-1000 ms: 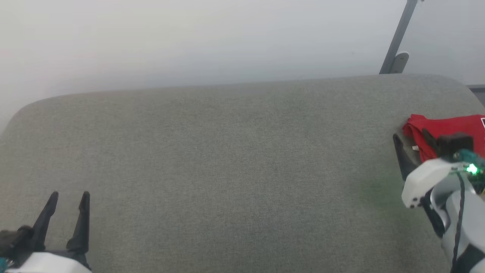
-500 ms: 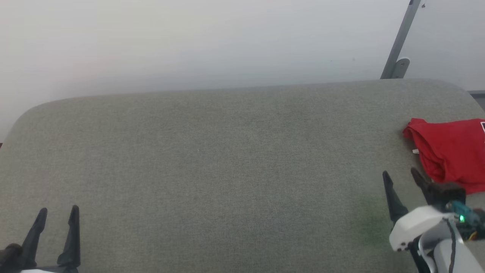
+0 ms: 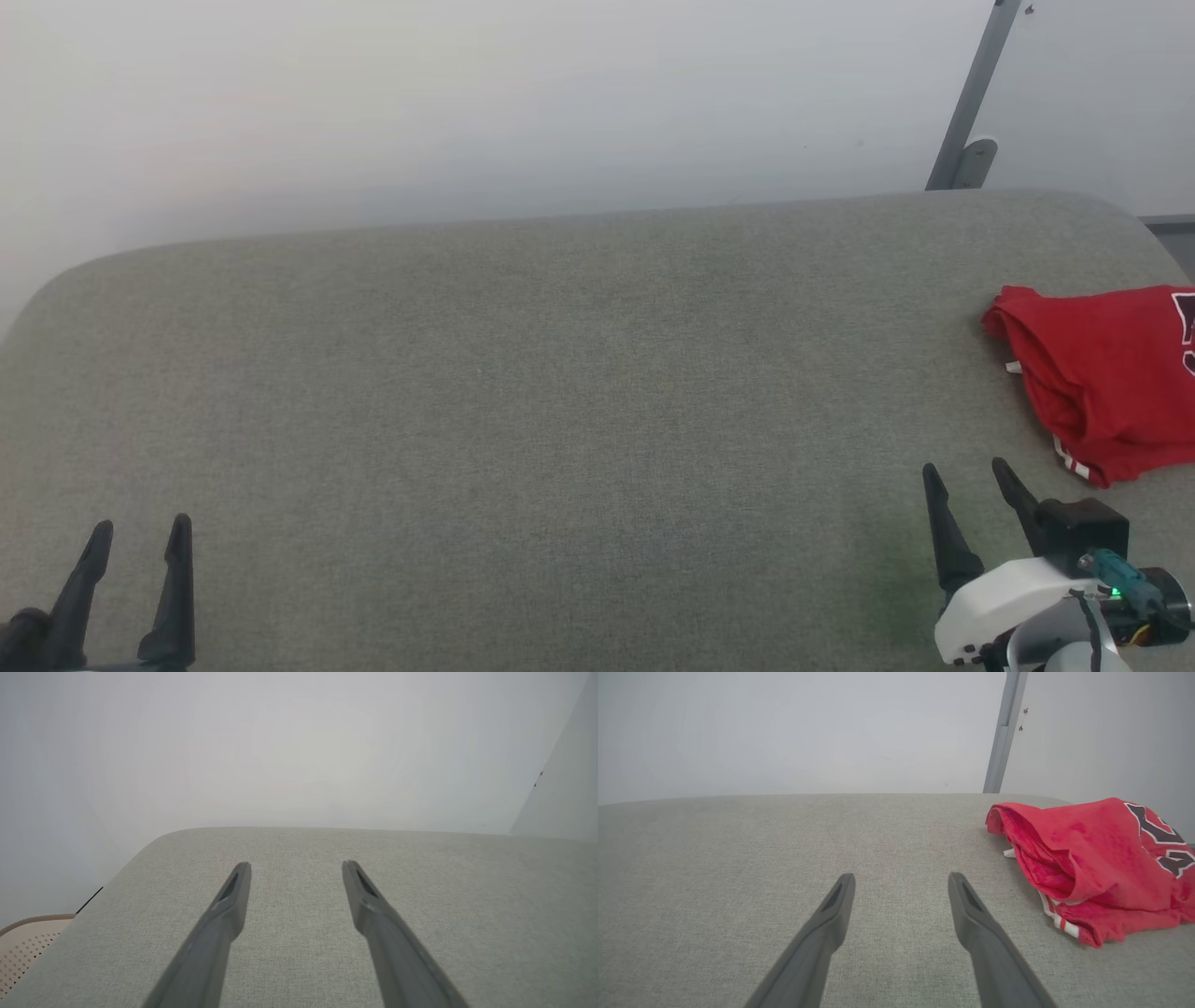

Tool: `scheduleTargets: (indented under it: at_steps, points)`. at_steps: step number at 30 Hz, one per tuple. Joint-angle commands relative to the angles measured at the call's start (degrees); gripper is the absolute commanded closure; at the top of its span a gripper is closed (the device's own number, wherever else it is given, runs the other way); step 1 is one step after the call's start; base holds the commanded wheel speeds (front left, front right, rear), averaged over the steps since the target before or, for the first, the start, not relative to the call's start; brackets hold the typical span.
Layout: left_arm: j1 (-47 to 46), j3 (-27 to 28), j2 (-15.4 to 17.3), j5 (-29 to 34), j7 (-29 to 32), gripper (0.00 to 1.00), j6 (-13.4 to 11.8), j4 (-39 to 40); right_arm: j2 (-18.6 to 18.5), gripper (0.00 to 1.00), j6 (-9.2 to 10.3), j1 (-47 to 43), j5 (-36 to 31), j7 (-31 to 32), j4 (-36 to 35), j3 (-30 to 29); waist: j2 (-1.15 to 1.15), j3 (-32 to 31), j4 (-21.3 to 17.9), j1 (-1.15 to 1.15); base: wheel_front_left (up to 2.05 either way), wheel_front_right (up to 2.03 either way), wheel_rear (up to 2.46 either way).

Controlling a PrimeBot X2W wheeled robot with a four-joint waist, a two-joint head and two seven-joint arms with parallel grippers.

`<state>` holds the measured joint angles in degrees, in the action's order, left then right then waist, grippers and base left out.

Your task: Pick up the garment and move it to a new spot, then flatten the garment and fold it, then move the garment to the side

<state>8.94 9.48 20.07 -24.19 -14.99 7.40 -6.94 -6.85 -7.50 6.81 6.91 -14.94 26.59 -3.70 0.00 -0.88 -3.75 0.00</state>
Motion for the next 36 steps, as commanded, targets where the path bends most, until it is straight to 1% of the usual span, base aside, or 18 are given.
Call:
scheduleTargets:
  at_steps: [1,9,21,22,23,25,36]
  points:
    - [0.42,0.02,0.17,-0.12,-0.21,0.0,0.09,-0.07,0.41,0.0,0.01,-0.65,-0.38,-0.27,-0.49,-0.25,0.0,-0.02,-0.07,0.0,0.0,0.0,0.0]
    - [0.31,-0.14,-0.29,-1.01,-0.21,0.0,0.09,-0.12,1.1,0.0,0.01,-1.48,-1.37,0.0,-1.47,-0.41,0.0,-0.15,-0.01,0.0,0.0,0.0,0.0]
    - [0.87,0.58,-1.13,-2.13,-0.21,0.0,0.09,-0.37,1.48,0.0,0.01,-1.58,-0.95,0.56,-1.65,0.38,0.0,-0.56,0.08,0.0,0.0,0.0,0.0]
    - [0.26,0.21,-1.18,-1.49,0.04,1.0,0.0,-0.53,1.38,1.0,0.0,-1.03,-1.12,0.37,-1.42,0.21,0.0,-0.56,0.08,0.0,0.0,0.0,0.0]
    - [0.33,-0.04,-2.2,-1.63,0.14,1.0,0.0,-1.54,1.52,1.0,0.0,-1.54,-0.98,0.46,-0.46,0.11,0.0,-0.56,0.1,0.0,0.0,0.0,0.0]
    - [0.25,-0.32,-3.15,-2.29,0.4,1.0,0.0,-2.27,1.65,1.0,0.0,-1.95,-0.22,0.83,0.25,-0.14,0.0,-0.56,0.12,0.0,0.0,0.0,0.0]
    - [-2.16,-0.64,-5.19,-12.1,3.61,1.0,0.02,-2.95,1.98,1.0,0.0,-1.61,12.61,4.1,-1.66,-0.69,0.0,-0.42,0.44,0.0,0.0,0.0,0.0]
